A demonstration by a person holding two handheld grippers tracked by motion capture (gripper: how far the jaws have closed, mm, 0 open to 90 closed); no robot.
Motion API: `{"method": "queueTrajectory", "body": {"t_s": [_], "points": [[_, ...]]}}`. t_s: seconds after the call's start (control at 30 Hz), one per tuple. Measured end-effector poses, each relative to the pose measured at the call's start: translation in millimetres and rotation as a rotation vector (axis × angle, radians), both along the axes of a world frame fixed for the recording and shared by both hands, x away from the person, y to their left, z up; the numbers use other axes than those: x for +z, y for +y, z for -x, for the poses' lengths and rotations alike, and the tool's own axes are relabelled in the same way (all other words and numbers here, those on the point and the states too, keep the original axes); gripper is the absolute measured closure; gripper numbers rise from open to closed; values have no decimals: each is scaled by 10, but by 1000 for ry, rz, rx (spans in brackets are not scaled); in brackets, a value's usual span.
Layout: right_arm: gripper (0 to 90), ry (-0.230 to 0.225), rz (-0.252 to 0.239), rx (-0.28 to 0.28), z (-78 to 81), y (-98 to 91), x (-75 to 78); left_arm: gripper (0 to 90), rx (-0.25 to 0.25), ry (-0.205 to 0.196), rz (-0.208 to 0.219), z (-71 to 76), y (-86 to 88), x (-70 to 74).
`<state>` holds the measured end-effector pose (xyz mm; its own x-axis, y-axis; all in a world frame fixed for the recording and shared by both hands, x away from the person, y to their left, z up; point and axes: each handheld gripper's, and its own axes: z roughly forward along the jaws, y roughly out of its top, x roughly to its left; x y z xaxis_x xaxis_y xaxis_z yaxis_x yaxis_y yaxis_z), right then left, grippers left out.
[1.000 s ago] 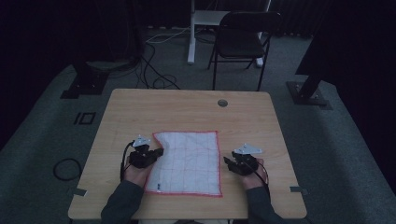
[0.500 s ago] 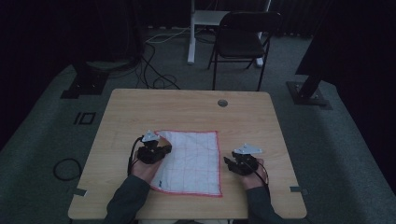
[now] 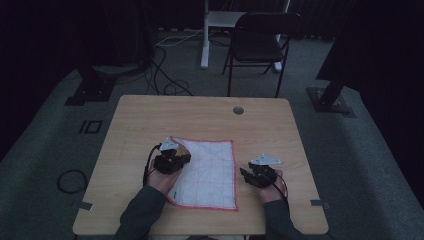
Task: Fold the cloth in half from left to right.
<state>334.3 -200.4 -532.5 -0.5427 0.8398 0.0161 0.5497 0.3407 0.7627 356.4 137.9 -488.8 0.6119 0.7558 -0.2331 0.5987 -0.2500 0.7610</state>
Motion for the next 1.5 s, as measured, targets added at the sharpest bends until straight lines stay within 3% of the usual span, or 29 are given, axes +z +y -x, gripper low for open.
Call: {"method": "queueTrajectory", "body": {"t_s": [0.8, 1.5], "points": [[547, 4, -3, 0, -3, -4, -4, 890, -76, -3, -14, -49, -402, -19], [547, 5, -1, 2, -1, 6, -6, 890, -108, 10, -22, -92, -628, -106]]}}
